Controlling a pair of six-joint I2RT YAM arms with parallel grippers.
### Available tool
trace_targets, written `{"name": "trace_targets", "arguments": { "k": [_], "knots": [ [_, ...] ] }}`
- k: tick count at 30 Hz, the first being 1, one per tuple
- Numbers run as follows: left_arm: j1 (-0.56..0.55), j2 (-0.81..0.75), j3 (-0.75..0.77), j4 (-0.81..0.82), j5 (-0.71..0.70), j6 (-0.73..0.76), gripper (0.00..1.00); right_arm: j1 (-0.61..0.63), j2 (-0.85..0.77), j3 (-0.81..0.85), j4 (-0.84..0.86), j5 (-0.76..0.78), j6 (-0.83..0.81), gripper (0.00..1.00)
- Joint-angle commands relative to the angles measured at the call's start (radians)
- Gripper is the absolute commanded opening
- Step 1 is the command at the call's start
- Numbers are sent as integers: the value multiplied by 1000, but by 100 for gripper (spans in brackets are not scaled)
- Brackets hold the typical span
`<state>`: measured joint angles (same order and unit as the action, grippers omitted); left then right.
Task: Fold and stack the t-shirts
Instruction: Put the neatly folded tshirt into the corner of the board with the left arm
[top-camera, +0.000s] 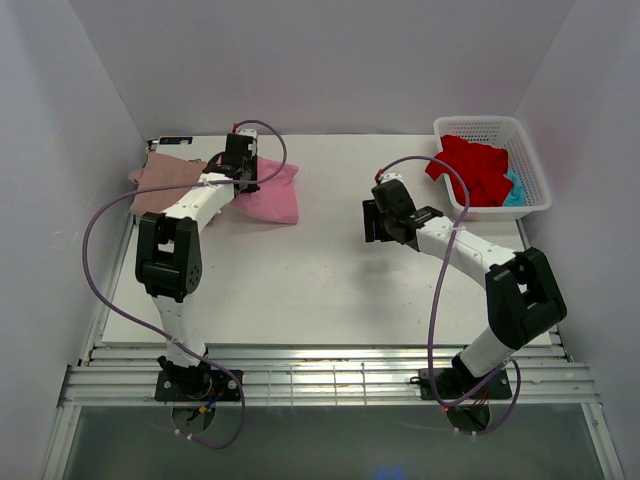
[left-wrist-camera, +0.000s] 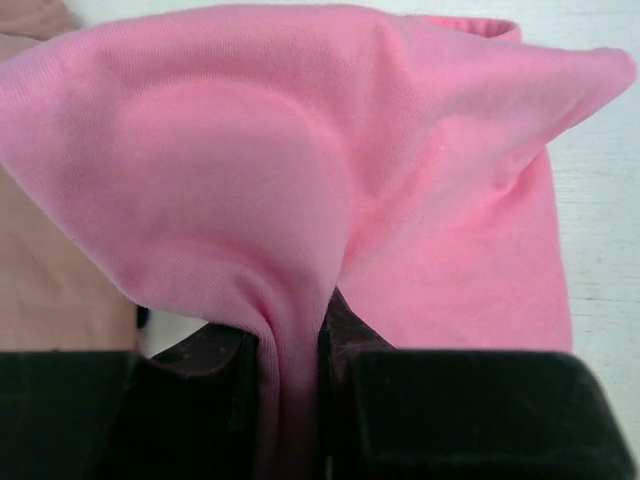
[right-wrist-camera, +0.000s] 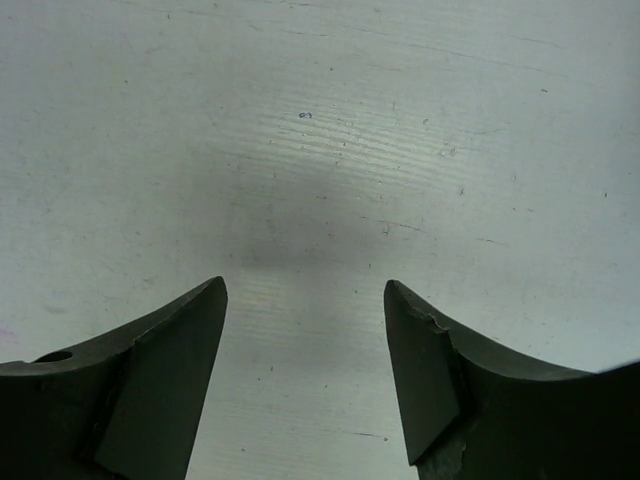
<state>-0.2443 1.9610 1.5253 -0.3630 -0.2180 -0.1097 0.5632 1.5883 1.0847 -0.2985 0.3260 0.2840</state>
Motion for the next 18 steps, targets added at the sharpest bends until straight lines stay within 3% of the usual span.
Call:
{"name": "trace_targets", "arguments": {
  "k": [1,11,18],
  "knots": [
    [34,-99,99,-68,-47,85,6,0,-2,-8,32,-22,-16,70],
    [171,-22,364,-198,-18,196,6,-2,10,-25,48,-42,-20,70],
    [211,-11,386,-226,-26,232,6,-2,33,-35,50,-47,-17,70]
  ]
}}
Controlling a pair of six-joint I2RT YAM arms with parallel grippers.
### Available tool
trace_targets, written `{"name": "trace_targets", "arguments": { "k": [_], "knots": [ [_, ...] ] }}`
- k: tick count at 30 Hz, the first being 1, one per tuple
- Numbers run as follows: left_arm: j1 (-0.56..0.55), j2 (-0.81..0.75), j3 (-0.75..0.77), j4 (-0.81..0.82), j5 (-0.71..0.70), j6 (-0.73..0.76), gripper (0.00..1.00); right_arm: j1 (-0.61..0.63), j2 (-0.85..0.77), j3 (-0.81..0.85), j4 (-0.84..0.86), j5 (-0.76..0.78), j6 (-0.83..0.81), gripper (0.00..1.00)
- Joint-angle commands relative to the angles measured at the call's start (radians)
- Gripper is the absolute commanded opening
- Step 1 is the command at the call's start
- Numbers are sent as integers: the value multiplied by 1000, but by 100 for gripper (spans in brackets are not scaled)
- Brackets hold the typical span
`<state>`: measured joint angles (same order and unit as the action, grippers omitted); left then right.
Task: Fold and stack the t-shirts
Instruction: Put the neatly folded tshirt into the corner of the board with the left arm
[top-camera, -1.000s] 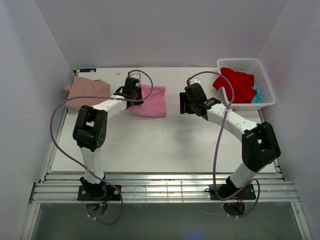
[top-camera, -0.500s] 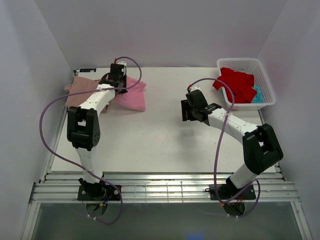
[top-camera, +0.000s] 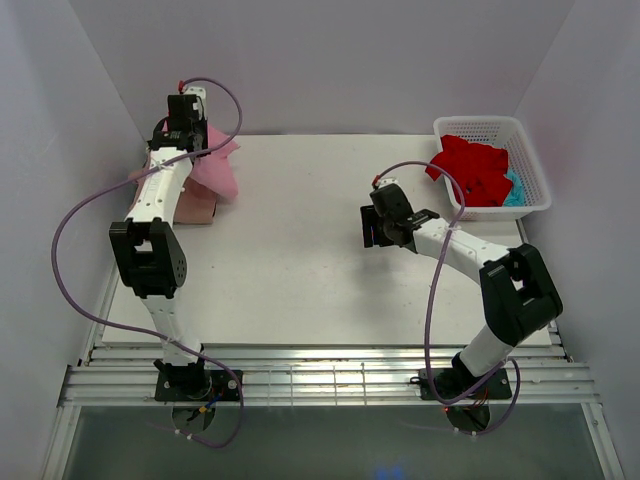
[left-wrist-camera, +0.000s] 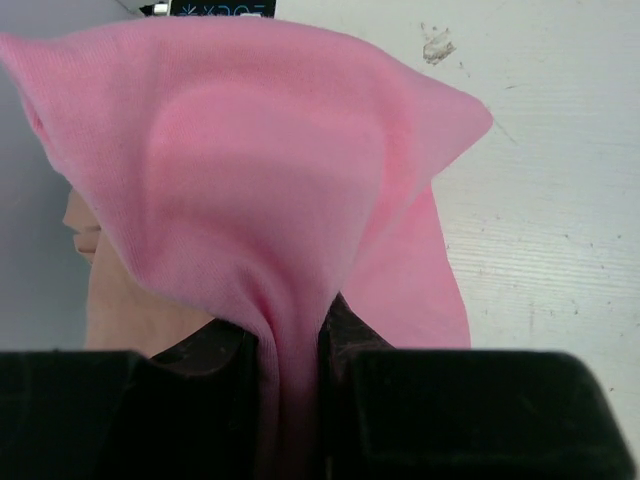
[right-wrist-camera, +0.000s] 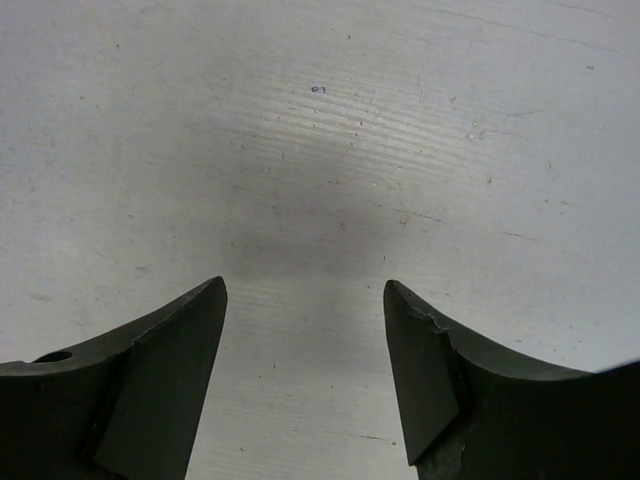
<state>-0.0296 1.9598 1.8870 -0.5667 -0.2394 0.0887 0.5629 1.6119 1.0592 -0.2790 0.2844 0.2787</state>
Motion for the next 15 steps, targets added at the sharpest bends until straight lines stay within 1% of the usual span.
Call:
{"name": "trace_targets", "arguments": {
  "k": [1,9,10,13,15],
  "knots": [
    [2,-13,20,-24,-8,34,6,-1,11,-11,32,-5,-12,70],
    [28,-1,0,-22,-46,51,6,-1,-17,-22,26,-8,-9,70],
    [74,10,0,-22,-46,51,6,-1,-26,-25,26,-4,-12,70],
    [100,36,-8,-12,-55,49,7,-1,-43,-42,18,10,-16,70],
    [109,50,-12,5,-90,54,7,-1,-49,-51,14,21,-19,70]
  ]
}}
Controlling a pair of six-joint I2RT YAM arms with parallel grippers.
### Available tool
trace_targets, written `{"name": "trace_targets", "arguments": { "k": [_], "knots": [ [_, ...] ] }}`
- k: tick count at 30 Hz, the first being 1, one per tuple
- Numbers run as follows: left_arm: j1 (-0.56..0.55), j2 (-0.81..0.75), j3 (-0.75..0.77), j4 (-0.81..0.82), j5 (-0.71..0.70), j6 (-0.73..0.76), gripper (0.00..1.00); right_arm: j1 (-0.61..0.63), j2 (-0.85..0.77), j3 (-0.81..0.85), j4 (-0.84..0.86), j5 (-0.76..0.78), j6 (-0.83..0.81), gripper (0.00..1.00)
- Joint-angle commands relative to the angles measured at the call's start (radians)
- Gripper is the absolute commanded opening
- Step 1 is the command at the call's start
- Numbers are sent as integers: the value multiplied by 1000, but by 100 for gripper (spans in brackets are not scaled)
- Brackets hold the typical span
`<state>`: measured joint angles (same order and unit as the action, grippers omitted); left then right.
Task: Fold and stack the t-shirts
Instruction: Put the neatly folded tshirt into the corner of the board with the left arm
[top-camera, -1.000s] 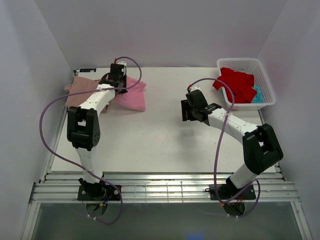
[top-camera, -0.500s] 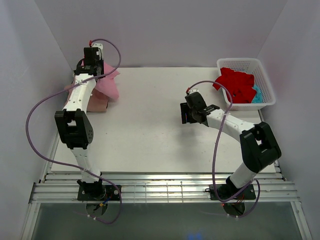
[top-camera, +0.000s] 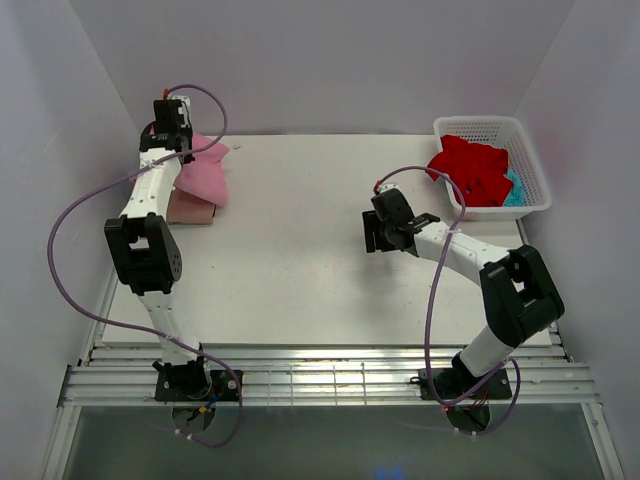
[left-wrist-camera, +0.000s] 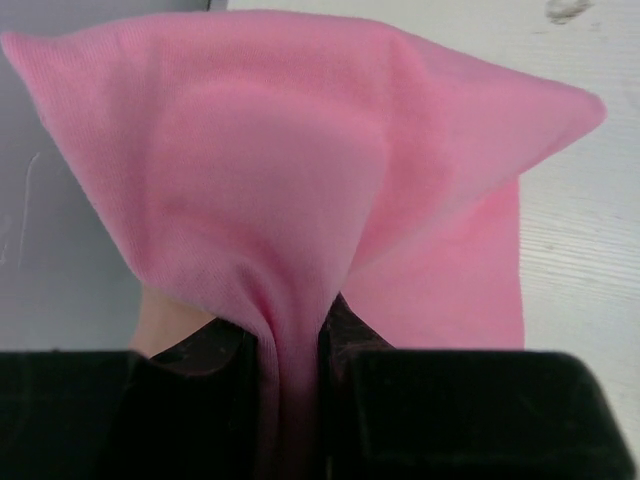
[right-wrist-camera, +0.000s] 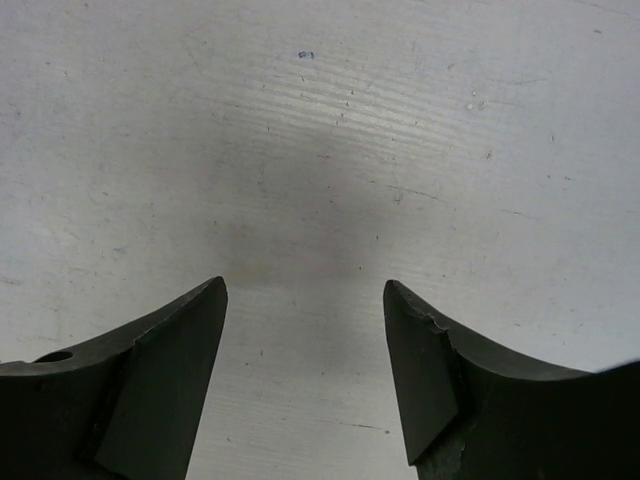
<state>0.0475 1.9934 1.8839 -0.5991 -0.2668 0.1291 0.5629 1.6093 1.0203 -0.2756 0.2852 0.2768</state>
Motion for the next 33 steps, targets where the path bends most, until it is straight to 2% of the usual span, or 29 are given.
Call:
{"name": "trace_targets", "arguments": {
  "k": [1,7,9,10,11,13,14,17,18,21,24,26,28,30,32,33],
  "knots": [
    [44,33,-12,41,-72,18,7,-1,-54,-15,7,23,-19,70],
    [80,68,-38,85,-124,26,9,0,-86,-26,-10,32,-22,70],
    [83,91,-37,102,-138,29,17,-1,-94,-28,-19,35,-25,70],
    [84,99,-35,108,-158,29,23,-1,-103,-35,-20,35,-25,70],
    [84,102,-35,116,-166,29,39,-1,-106,-40,-20,37,-27,70],
    [84,113,-34,153,-199,20,52,0,-118,-49,-20,37,-30,71],
    [84,114,-31,169,-218,14,62,-1,-121,-63,-20,37,-31,71],
    [84,113,46,186,-332,-20,64,-1,-146,-98,-16,46,-34,71],
    [84,101,61,214,-363,-26,84,-1,-153,-107,-14,49,-34,71],
    [78,13,67,330,-486,-8,85,-1,-195,-143,-2,63,-27,71],
    [66,-131,5,445,-583,-16,85,-1,-244,-170,19,60,-16,71],
    [34,-248,-64,459,-578,-68,85,-1,-290,-181,44,52,-13,70],
    [-29,-323,-121,463,-571,-121,85,-1,-337,-183,49,54,-5,70],
    [-147,-425,-244,479,-604,-163,85,-1,-368,-172,49,55,-5,70],
    [-216,-491,-346,490,-615,-231,85,0,-413,-158,44,65,-8,70],
    [-272,-555,-453,499,-608,-264,85,-1,-428,-148,20,65,-19,69]
  ]
}}
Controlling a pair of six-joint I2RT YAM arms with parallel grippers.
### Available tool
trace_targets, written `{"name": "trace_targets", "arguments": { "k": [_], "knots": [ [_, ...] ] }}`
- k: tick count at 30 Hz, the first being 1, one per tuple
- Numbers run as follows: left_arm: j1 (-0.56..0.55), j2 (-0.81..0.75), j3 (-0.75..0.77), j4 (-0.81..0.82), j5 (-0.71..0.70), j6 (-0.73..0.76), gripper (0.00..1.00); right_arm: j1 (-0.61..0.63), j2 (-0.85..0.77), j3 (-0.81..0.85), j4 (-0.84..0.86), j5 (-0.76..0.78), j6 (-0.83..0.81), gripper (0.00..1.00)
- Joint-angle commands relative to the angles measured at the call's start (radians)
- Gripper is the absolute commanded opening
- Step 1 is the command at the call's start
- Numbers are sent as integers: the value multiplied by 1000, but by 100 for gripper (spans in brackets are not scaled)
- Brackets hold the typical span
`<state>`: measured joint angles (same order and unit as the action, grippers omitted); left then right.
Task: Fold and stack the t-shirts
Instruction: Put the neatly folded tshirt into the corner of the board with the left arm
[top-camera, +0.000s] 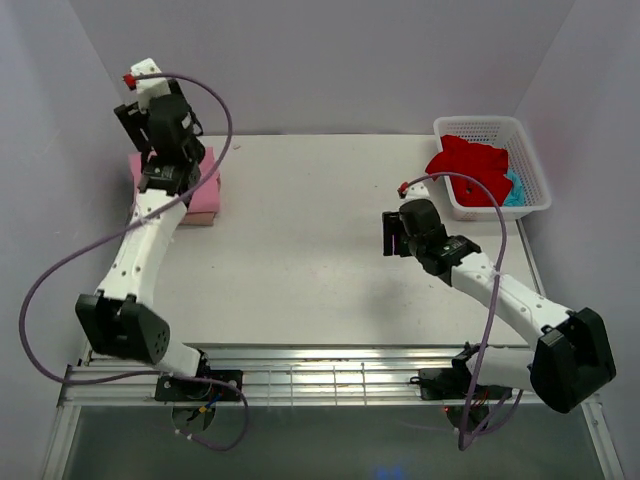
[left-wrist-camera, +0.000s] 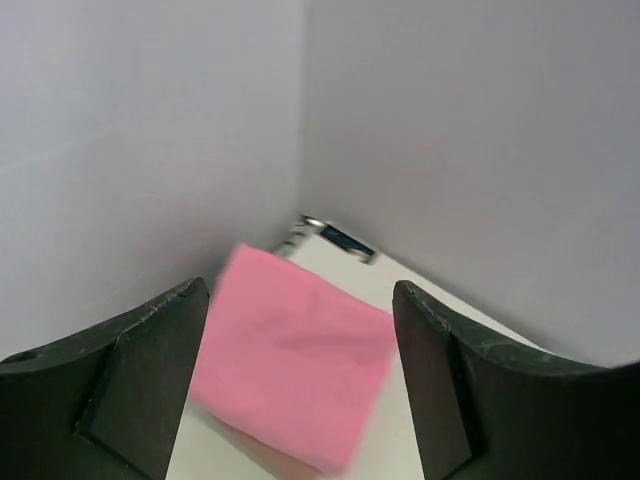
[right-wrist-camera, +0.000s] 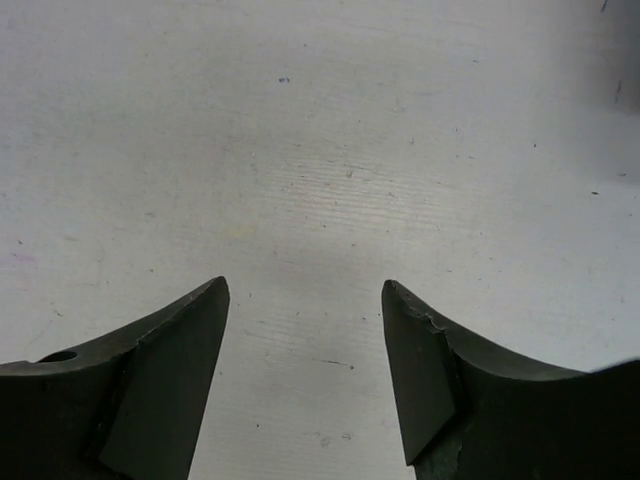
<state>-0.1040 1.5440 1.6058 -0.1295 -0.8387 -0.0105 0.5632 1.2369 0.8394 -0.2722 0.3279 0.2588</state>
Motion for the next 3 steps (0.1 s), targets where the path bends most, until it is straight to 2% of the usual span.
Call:
{"name": "trace_targets", "arguments": {
  "k": [1,3],
  "knots": [
    [-143,-139,-228,33,-16,-158,85,-2,-91,46,13,23,-6,68],
    [-198,-227,-379,57,10,-241,85,-2,-137,53,25,26,-30,68]
  ]
}}
